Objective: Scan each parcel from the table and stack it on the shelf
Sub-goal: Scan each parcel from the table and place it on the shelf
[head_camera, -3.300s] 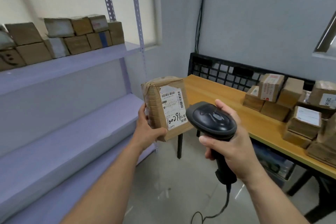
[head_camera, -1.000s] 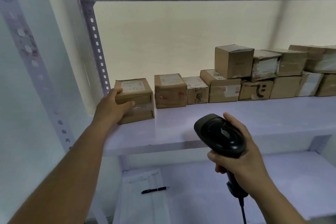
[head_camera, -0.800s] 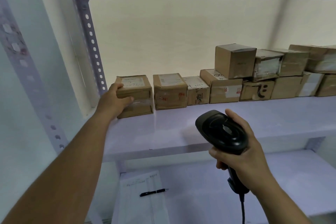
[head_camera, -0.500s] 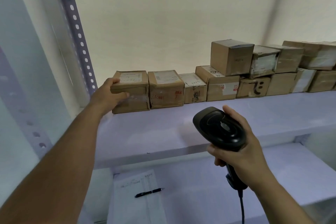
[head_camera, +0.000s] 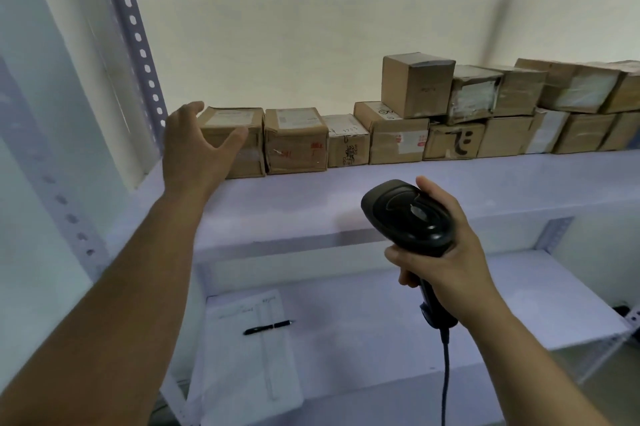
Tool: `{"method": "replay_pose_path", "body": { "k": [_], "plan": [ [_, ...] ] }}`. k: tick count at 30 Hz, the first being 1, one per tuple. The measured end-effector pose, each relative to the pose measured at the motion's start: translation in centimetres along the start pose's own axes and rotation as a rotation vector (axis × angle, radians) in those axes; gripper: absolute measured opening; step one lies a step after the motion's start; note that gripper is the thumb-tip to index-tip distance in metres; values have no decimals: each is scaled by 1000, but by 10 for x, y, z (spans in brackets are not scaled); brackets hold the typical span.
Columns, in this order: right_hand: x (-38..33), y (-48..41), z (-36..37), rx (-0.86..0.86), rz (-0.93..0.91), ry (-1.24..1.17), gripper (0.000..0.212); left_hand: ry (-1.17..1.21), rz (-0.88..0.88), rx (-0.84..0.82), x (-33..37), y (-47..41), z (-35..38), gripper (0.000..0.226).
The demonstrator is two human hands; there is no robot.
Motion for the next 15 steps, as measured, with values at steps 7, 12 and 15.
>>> {"method": "replay_pose_path", "body": {
  "k": [7, 12, 15],
  "plan": [
    [-5, 52, -46, 2, 49, -34, 89, -1, 161, 27, 78, 102, 10, 53],
    [-17, 99, -104, 68, 60, -50, 88, 48, 212, -76, 133, 183, 46, 51],
    [-25, 129, -143, 117, 57, -54, 88, 101, 183, -157, 165, 230, 69, 53]
  ]
}}
Point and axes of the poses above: each hand's wrist, its own y-axis away from the middle knuckle, its own z-axis out of the palm, x = y × z, the point moved 10 cm from there along -y, towards the middle knuckle, and after that the axes turned 12 degrees about -y, right-handed, at the moved point
